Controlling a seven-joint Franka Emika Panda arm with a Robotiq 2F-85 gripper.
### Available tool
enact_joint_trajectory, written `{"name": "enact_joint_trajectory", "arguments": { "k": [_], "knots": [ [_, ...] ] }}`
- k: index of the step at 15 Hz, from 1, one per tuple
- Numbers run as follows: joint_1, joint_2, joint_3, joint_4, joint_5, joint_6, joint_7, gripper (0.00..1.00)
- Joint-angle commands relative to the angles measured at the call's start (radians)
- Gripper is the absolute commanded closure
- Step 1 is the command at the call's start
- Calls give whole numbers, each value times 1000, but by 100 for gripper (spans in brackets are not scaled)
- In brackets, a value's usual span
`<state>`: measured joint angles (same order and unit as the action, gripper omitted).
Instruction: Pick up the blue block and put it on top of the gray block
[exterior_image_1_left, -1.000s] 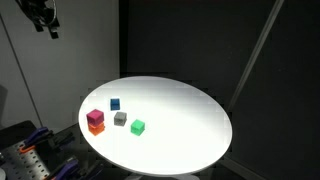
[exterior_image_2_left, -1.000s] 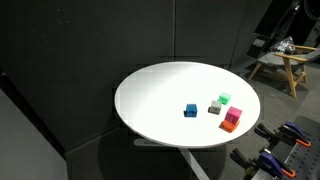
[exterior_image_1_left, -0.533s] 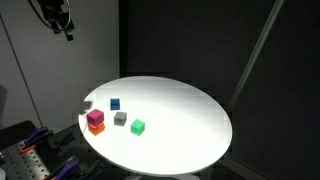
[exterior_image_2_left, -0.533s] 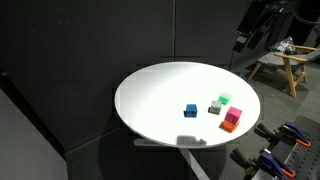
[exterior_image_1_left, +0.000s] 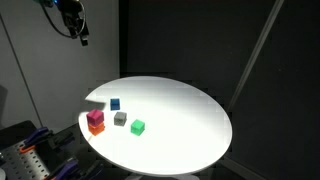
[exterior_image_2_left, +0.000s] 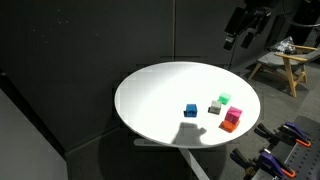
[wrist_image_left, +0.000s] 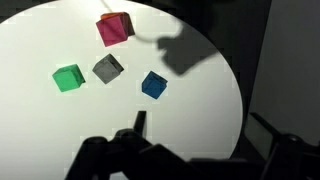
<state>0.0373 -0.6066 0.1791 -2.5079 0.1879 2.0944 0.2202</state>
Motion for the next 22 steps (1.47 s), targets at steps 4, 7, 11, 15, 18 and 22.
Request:
{"name": "enact_joint_trajectory", "arguments": {
  "k": [4,7,11,15,18,22],
  "knots": [
    [-18,127,-28,71,-26,18,39,0],
    [-10,179,-45,85,-29,25,5,0],
    [-7,249,-52,103,-55,50,-19,0],
    [-4,323,-57,110,-107,92,-73,0],
    [-4,379,-60,112,-148,119,-96,0],
    [3,416,-73,126,-149,111,-124,0]
  ]
}}
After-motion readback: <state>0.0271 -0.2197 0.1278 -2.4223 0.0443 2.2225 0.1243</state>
